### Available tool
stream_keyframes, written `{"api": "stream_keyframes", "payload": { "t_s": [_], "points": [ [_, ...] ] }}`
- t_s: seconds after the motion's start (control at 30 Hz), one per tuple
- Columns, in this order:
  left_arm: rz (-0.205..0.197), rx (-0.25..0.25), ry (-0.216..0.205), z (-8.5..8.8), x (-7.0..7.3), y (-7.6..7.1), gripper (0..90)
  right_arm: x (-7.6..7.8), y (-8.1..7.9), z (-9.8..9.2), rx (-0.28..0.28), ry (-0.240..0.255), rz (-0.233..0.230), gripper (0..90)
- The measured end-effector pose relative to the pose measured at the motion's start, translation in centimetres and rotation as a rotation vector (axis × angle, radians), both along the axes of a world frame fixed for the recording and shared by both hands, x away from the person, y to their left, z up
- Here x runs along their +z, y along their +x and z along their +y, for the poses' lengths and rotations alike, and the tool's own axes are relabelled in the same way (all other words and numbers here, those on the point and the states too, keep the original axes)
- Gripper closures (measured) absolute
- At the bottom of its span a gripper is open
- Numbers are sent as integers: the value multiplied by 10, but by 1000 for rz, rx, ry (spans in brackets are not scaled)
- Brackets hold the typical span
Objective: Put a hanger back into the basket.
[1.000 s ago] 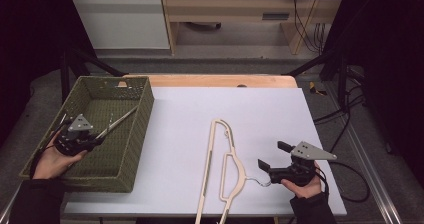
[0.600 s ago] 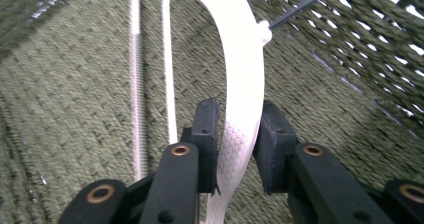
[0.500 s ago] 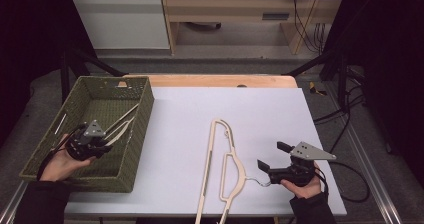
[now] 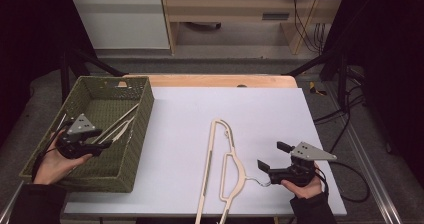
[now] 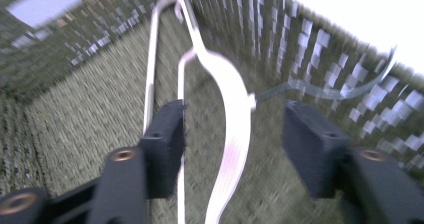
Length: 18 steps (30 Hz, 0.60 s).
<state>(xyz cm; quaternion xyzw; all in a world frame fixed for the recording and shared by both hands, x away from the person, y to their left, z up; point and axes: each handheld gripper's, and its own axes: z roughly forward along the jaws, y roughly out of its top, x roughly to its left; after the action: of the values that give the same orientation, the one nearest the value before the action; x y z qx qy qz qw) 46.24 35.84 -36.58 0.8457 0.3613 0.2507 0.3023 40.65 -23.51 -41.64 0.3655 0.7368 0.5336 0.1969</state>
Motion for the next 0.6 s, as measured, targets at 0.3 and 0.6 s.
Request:
{"api": "stream_keyframes", "payload": {
  "t_s": [0.3,0.6],
  "points": [
    [-126,24,-294,-17,24,-20,146,-4,1,2,29,-19,12,72],
    [-206,-39,-413,-67,31,-44,95,-7,0,1,39,-16,29,91]
  ]
}}
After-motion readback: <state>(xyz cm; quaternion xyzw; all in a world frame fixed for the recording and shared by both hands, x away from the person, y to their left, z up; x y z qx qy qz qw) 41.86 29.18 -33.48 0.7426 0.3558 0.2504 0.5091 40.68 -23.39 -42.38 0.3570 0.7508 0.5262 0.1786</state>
